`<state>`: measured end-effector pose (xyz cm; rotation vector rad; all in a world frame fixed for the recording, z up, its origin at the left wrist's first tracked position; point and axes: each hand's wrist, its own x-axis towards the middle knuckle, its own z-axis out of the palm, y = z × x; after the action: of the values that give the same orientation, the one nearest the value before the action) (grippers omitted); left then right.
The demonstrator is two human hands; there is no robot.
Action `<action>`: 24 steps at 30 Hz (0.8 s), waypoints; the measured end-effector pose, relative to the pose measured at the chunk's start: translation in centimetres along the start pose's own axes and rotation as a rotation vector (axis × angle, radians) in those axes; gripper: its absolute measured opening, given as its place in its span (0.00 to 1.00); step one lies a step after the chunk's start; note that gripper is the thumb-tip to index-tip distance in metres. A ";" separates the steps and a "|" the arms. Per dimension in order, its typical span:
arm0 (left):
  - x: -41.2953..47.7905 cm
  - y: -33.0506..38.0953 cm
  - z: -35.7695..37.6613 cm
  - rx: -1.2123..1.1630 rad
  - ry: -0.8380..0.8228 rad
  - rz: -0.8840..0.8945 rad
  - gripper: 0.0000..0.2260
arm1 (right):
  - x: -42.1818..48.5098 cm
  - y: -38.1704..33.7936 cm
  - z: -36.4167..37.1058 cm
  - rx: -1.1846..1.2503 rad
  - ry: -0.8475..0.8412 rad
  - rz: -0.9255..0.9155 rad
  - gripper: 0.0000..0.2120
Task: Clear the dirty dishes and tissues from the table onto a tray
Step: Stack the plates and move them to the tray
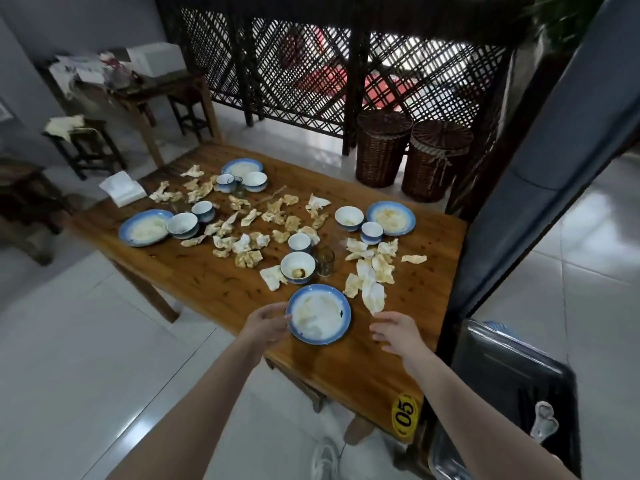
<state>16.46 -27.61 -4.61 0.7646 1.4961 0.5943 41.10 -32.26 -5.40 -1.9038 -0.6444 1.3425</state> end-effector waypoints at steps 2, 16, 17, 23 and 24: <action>1.3 -0.2 -0.4 0.022 0.009 -0.012 0.14 | 1.2 0.2 1.2 -0.022 -0.011 0.023 0.12; 12.3 0.3 -0.4 0.275 -0.014 -0.049 0.21 | 9.6 1.2 5.7 -0.135 0.027 0.191 0.13; 12.9 0.4 -0.3 0.281 -0.023 -0.057 0.21 | 10.0 1.3 6.0 -0.143 0.026 0.204 0.13; 14.9 0.2 -0.3 0.305 -0.045 -0.076 0.22 | 11.7 2.1 7.0 -0.119 -0.031 0.289 0.17; 15.1 0.1 -0.3 0.312 -0.049 -0.086 0.22 | 11.9 2.2 7.0 -0.099 -0.042 0.304 0.18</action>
<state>16.37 -15.99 -14.26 0.9415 1.5874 0.2775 38.46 -23.03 -15.58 -2.1222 -0.4611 1.5671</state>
